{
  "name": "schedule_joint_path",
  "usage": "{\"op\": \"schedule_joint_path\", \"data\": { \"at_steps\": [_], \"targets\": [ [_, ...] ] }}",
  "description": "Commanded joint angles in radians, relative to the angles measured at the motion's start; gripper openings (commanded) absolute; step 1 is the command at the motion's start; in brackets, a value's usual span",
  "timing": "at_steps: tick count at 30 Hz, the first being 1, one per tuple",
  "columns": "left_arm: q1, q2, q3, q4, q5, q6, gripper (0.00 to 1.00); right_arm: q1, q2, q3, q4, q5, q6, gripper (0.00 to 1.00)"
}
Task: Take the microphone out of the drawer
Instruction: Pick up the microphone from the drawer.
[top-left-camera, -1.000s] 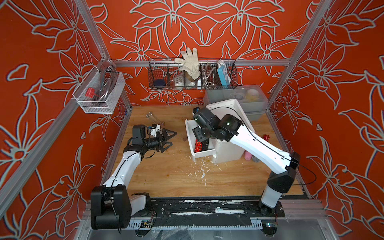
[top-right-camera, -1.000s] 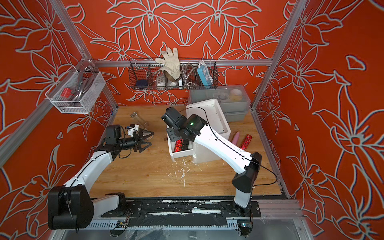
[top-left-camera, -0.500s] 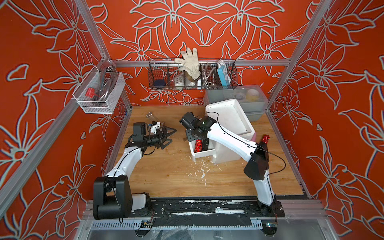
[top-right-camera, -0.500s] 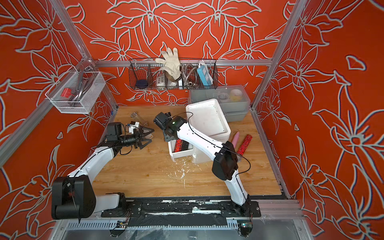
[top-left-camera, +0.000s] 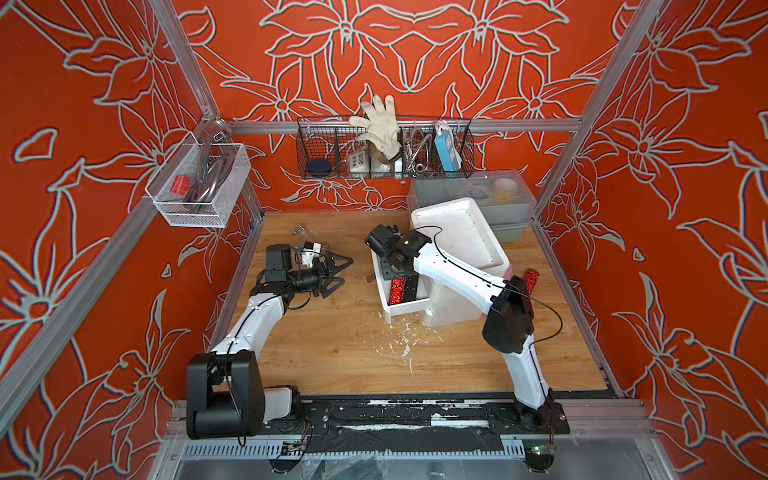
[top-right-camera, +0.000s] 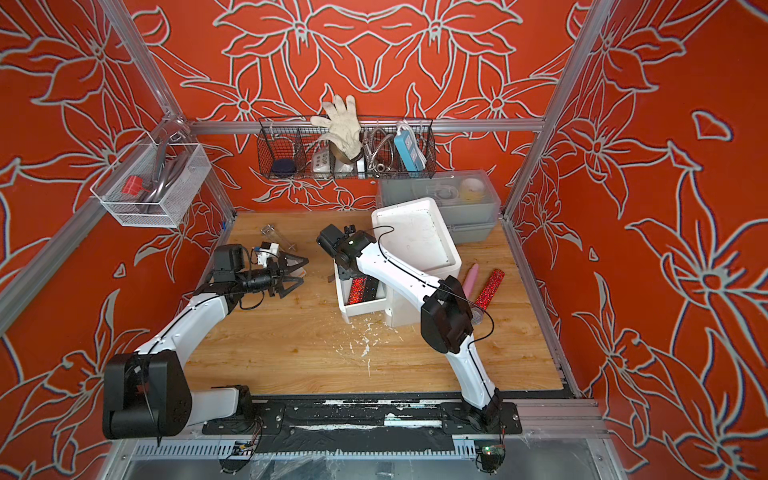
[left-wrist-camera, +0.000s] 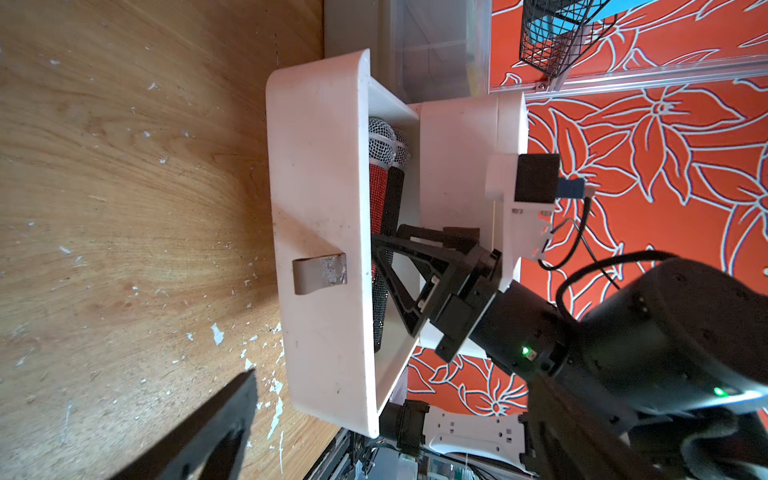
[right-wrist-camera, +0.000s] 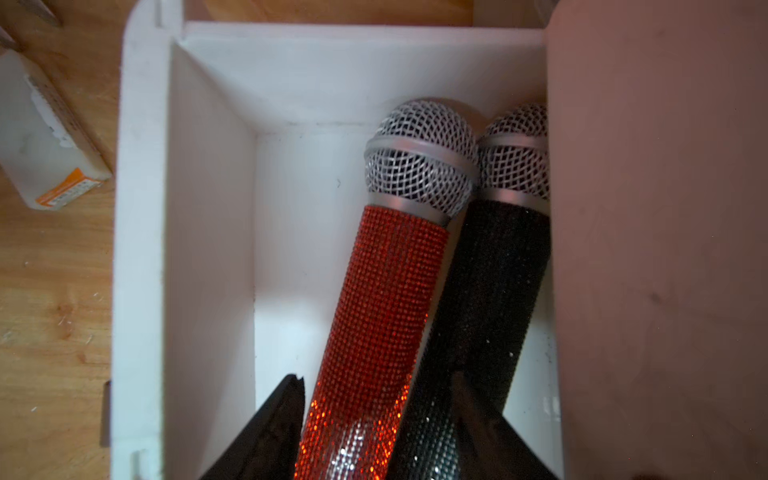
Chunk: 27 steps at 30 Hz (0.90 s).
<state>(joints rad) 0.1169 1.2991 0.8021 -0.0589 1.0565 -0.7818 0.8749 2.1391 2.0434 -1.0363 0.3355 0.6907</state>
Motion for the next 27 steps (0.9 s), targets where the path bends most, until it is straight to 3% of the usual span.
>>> {"op": "schedule_joint_path", "data": {
  "at_steps": [1, 12, 18, 27],
  "targets": [
    [0.003, -0.014, -0.009, 0.020, 0.013, 0.013, 1.00, -0.003, 0.050, 0.005, 0.003, -0.007, 0.016, 0.60],
    [0.003, -0.013, -0.013, 0.026, 0.012, 0.006, 1.00, -0.012, 0.120, 0.007, 0.020, -0.061, 0.029, 0.58],
    [0.003, -0.017, -0.015, 0.026, 0.010, 0.006, 1.00, -0.019, 0.109, -0.029, 0.048, -0.061, 0.026, 0.32],
    [0.003, -0.009, -0.017, 0.030, 0.008, 0.003, 1.00, -0.010, 0.054, 0.067, -0.005, -0.035, -0.011, 0.23]
  ]
}}
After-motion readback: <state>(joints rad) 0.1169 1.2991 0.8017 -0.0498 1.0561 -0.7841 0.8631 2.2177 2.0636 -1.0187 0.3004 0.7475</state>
